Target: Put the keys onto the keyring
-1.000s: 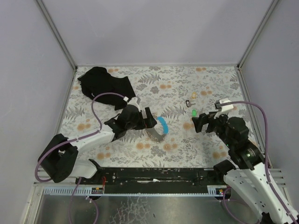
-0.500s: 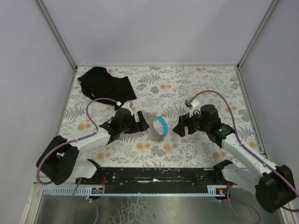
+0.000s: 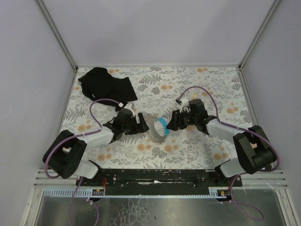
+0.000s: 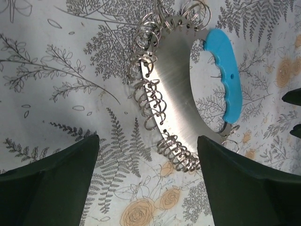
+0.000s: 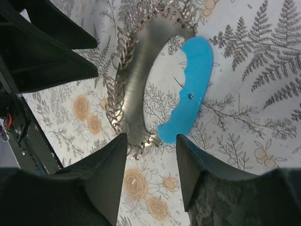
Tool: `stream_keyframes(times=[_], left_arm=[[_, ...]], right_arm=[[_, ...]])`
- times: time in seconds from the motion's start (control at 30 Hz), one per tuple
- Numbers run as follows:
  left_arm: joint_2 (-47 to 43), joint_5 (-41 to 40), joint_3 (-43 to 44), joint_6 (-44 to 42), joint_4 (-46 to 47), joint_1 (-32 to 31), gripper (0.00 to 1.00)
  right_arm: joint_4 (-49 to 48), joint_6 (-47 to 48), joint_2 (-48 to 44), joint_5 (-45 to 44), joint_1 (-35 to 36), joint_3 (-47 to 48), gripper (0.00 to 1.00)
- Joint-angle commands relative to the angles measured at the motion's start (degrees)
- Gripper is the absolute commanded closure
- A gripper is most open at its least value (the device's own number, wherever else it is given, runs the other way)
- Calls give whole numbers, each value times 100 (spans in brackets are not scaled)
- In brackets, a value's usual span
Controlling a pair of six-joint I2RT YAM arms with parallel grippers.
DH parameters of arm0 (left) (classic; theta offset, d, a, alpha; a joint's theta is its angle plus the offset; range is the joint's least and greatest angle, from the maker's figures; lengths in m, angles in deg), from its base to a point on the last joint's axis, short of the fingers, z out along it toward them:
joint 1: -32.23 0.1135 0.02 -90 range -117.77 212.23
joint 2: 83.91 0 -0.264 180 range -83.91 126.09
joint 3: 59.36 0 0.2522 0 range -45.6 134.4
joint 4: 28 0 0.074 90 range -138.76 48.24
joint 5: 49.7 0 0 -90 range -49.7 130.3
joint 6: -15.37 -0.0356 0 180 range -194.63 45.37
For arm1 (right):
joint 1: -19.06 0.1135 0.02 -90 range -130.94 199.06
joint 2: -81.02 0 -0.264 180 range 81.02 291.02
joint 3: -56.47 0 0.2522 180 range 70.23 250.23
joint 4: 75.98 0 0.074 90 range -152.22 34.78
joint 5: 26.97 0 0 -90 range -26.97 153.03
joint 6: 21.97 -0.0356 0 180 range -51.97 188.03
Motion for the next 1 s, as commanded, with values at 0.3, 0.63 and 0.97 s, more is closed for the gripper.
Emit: stream_keyframes(times=[0.3,0.63,0.97], left_arm=[[509,140,384,-411,120,17,26],[790,301,422,-439,173,19,33],[853,319,439,-498,140,19,35]], right_arm=[[-509,-59,415,604,177,88,56],[-424,283,1084,641,388,497,57],[-118,513,1009,870,596,268,56]])
